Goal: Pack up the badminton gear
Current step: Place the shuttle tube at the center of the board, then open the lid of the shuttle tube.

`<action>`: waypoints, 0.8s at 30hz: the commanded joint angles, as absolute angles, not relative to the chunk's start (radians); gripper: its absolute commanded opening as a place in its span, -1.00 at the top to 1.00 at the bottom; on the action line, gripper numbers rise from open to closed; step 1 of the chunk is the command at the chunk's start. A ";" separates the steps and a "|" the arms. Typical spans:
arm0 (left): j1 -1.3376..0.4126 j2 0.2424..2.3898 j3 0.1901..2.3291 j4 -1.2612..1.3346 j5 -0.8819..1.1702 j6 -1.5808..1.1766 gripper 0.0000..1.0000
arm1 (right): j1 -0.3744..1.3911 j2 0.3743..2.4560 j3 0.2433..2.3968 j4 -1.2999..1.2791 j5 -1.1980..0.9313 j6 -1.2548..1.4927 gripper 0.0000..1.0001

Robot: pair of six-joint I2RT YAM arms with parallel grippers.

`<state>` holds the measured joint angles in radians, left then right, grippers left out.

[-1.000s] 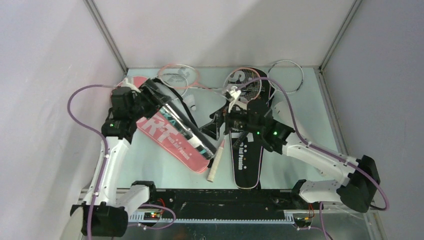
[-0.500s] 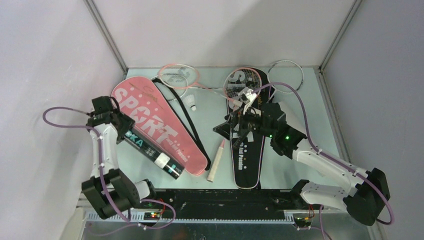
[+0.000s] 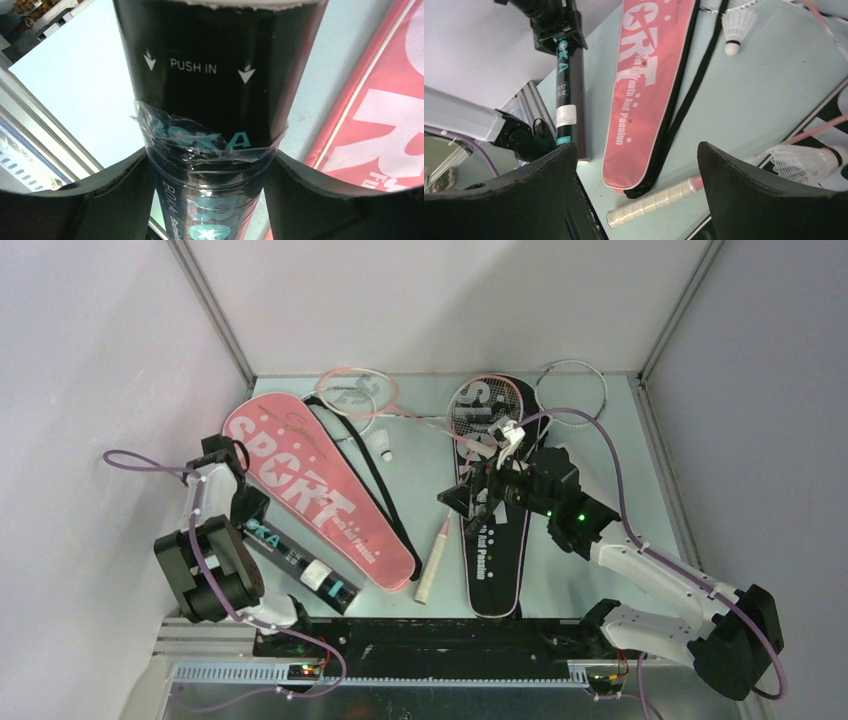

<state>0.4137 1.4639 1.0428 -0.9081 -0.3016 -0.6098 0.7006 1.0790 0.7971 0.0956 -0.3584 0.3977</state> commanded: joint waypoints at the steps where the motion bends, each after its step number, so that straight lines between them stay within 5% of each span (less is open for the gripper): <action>1: 0.418 1.477 1.092 -0.907 -0.377 -0.633 -0.57 | 0.682 1.054 0.798 0.067 -0.276 0.438 -0.81; 8: 0.410 1.404 1.104 -0.887 -0.297 -0.650 -0.97 | 0.642 1.038 0.798 -0.062 -0.147 0.432 -0.80; 20: 0.181 1.089 1.075 -0.677 -0.029 -0.499 -0.97 | 0.614 1.024 0.827 -0.170 0.390 -0.201 -0.82; 24: 0.070 1.047 1.067 -0.628 0.066 -0.466 -0.96 | 0.517 1.127 0.893 -0.240 0.420 -0.322 -0.82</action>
<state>0.1566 1.0843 1.0756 -0.7284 -0.0723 -0.5301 0.5961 1.0431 0.8074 -0.1951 0.2893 -0.0883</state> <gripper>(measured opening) 0.983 0.907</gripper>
